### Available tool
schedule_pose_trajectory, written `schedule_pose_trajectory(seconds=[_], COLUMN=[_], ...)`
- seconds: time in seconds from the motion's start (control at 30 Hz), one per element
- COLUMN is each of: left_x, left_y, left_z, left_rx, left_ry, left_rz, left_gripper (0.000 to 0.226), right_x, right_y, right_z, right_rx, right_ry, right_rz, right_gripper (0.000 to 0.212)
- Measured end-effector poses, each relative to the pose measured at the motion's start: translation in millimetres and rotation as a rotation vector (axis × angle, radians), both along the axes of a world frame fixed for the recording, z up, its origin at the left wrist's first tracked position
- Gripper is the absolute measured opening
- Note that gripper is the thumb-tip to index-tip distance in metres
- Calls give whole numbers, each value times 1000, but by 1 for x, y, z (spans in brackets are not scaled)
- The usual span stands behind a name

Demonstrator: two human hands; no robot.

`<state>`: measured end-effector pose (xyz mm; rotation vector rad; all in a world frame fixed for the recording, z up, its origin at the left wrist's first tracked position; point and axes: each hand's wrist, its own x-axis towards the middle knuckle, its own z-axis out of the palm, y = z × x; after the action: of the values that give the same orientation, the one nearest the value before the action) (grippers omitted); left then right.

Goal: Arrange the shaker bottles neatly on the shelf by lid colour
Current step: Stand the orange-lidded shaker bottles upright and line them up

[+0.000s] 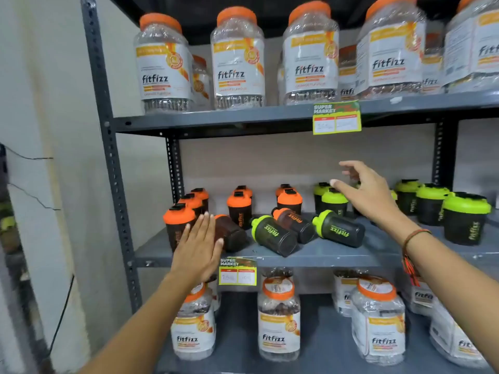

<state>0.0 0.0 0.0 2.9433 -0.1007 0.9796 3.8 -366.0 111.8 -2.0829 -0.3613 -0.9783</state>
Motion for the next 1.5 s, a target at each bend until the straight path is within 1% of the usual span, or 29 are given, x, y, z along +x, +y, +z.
schedule_pose_trajectory(seconds=[0.13, 0.2, 0.33, 0.43, 0.5, 0.57, 0.7, 0.77, 0.83, 0.87, 1.0, 1.1, 1.23, 1.3, 1.43, 1.5], left_x=[16, 27, 49, 65, 76, 84, 100, 106, 111, 112, 115, 115, 114, 113, 110, 108], left_y=[21, 24, 26, 24, 22, 20, 18, 17, 17, 17, 19, 19, 20, 18, 16, 15], left_z=[-36, -39, -38, -37, -37, -37, -36, -37, -38, -40, -45, -47, -47, -46, -43, -43], left_rx=[-40, -62, -111, -114, -104, -107, -131, -136, -124, -115, -83, -53, -38, -33, -45, -31], left_ry=[340, 438, 455, 461, 466, 490, 515, 521, 517, 514, 488, 470, 474, 472, 465, 468], left_rz=[61, 60, 35, 36, 33, 32, 39, 50, 70, 77, 93, 102, 96, 93, 83, 71], left_gripper=[68, 66, 62, 58, 58, 60, 61, 61, 61, 61, 60, 59, 58, 58, 56, 55], right_x=[19, 33, 60, 85, 101, 116, 143, 152, 160, 164, 174, 178, 177, 175, 163, 157], right_y=[14, 19, 15, 3, -6, -14, -23, -25, -27, -28, -32, -36, -46, -53, -77, -94], right_z=[-25, -34, -43, -49, -52, -56, -59, -59, -60, -60, -64, -71, -76, -77, -78, -81], right_rx=[-56, -89, -117, -180, -278, -369, -547, -607, -656, -676, -702, -658, -508, -360, 84, 197], right_ry=[61, 75, 55, 108, 209, 322, 584, 687, 742, 752, 724, 683, 620, 563, 369, 250], right_rz=[-14, -35, -76, -134, -203, -242, -236, -230, -226, -225, -218, -209, -187, -159, -69, -84], right_gripper=[44, 42, 40, 45, 55, 71, 120, 138, 147, 147, 138, 128, 110, 103, 96, 90])
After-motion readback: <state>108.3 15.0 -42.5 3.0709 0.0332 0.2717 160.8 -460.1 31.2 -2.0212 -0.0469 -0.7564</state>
